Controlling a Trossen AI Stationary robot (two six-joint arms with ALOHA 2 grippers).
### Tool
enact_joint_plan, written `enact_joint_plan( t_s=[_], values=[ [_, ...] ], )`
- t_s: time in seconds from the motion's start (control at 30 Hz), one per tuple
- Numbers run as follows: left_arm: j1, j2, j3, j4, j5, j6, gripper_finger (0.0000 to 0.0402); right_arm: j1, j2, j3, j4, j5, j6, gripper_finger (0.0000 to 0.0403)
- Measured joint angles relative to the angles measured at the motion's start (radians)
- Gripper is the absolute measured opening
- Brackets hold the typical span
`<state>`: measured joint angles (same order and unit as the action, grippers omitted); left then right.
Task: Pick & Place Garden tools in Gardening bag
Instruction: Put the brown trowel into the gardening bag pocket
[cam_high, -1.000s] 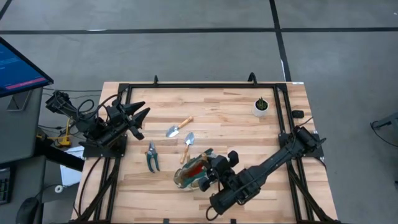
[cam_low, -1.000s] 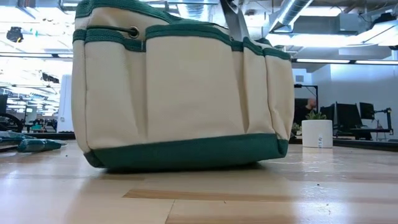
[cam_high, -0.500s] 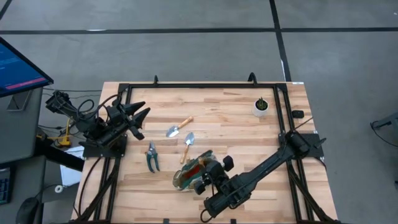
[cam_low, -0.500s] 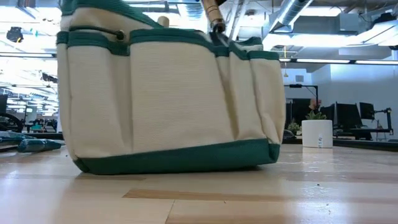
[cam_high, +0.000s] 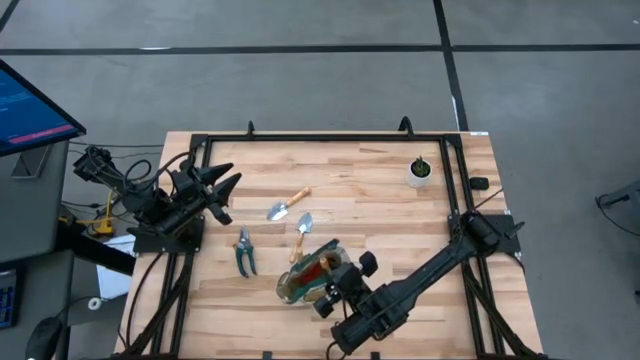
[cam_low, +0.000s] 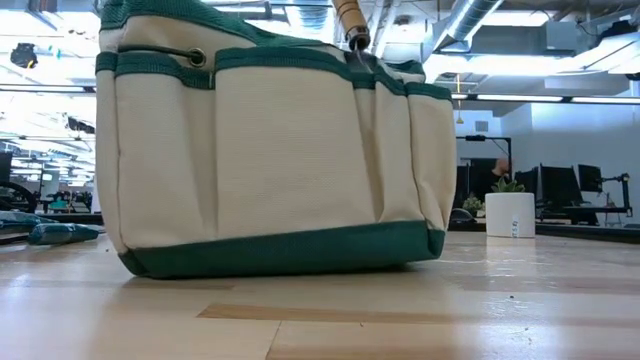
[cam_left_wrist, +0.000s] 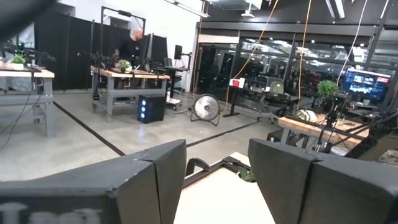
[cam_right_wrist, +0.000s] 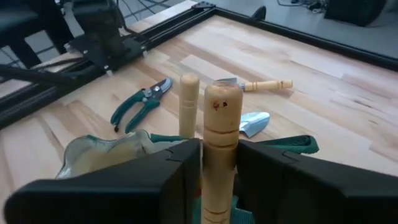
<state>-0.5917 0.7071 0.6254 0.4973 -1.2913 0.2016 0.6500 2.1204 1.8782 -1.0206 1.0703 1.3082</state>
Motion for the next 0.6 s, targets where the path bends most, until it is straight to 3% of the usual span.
enact_joint_plan(
  t_s=[0.33, 0.6],
  values=[
    [0.000, 0.000, 0.000, 0.000, 0.001, 0.003, 0.0164, 0.029, -0.004, 0.000, 0.007, -0.006, -0.007, 0.0168],
    [0.000, 0.000, 0.000, 0.000, 0.004, 0.003, 0.0164, 0.060, -0.085, 0.000, 0.034, -0.015, -0.075, 0.0185]
  ],
)
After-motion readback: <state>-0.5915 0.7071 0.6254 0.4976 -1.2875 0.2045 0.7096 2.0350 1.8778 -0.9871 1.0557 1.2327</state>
